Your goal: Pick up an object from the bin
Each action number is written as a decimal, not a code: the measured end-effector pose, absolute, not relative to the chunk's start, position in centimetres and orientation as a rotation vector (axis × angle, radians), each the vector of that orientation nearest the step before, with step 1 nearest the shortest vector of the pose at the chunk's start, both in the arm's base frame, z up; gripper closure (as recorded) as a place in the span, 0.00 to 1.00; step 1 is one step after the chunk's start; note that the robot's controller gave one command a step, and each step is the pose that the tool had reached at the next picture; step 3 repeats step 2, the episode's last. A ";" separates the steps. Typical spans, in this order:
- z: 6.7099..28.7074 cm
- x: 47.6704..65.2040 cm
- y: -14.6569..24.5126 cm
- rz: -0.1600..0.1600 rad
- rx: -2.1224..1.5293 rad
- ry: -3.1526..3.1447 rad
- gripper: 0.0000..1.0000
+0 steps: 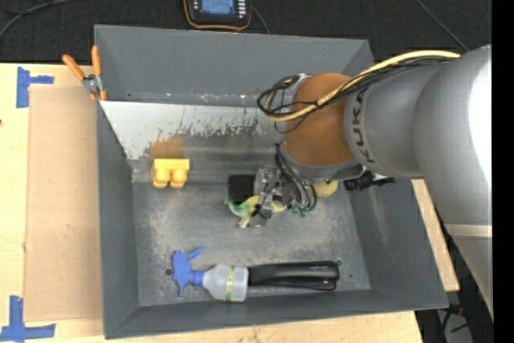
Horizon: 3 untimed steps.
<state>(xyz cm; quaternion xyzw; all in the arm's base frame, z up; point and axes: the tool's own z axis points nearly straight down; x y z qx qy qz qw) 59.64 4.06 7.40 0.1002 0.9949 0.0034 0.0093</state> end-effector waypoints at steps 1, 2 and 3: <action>9.6 59.4 4.0 0.009 0.313 3.117 1.00; 12.7 59.4 4.0 0.009 0.312 3.117 1.00; 12.7 59.4 4.0 0.009 0.312 3.117 1.00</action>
Offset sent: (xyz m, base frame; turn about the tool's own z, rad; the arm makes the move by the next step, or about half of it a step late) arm -0.0020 -0.0003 0.0703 -0.0004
